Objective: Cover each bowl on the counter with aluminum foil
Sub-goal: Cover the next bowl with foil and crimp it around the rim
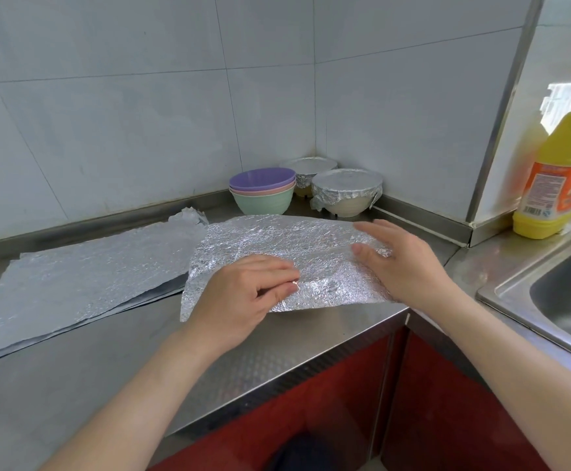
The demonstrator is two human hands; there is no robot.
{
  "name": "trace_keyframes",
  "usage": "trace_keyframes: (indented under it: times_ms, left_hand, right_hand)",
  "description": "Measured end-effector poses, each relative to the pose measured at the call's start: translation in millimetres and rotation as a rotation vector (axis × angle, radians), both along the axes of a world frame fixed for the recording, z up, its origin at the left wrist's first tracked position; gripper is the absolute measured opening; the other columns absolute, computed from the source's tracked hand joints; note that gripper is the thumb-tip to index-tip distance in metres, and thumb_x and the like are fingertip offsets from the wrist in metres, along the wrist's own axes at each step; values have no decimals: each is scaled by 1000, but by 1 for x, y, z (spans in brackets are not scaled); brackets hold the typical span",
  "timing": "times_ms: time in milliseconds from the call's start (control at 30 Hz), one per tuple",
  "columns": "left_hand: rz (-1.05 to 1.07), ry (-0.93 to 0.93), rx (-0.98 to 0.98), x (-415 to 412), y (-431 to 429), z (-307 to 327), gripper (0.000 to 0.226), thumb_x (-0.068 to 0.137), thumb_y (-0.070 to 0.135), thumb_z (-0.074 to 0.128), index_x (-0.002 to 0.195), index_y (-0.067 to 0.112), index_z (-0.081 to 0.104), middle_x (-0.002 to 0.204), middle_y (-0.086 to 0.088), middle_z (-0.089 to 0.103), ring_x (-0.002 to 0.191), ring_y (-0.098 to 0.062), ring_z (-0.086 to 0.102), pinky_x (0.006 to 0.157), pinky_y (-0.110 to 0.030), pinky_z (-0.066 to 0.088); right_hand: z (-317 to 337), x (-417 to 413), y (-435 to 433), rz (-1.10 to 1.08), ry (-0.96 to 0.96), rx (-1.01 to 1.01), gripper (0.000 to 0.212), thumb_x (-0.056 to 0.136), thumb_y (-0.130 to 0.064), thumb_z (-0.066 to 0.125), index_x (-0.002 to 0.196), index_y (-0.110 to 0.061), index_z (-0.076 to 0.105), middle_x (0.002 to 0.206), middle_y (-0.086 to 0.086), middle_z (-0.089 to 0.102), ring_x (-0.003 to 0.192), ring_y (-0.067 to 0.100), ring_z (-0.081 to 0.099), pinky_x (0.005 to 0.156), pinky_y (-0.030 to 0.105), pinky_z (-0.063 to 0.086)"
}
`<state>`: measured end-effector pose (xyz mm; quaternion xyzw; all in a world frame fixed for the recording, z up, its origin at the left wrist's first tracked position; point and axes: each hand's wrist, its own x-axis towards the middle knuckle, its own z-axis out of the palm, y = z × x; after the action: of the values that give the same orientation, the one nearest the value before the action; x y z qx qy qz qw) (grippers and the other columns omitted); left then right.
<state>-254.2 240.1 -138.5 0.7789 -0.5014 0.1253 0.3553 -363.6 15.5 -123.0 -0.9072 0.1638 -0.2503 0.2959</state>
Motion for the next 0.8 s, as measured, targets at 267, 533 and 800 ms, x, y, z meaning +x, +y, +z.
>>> trace_keyframes:
  times_ms: [267,533,800]
  left_hand:
    - [-11,86,-62,-7,-3,9,13,83,28,73,95,28,78,95,23,71,94,5,64,88,-21,49]
    - [22,127,-77,-7,-7,15,7,77,22,80,82,26,79,89,27,68,85,-2,65,79,-27,50]
    - [17,118,-64,-4,-2,15,10,74,20,82,79,27,79,85,23,70,83,-4,65,76,-27,51]
  right_hand:
    - [4,-1,-5,-63,-149,623,58,80,-7,77,130,-27,58,118,3,59,88,23,68,77,37,58]
    - [4,-1,-3,-41,-211,717,48,77,5,75,119,-17,67,104,2,65,85,1,66,63,15,49]
    - [4,0,-3,-34,-131,596,54,77,-3,77,127,-19,63,119,9,62,104,12,59,78,20,50]
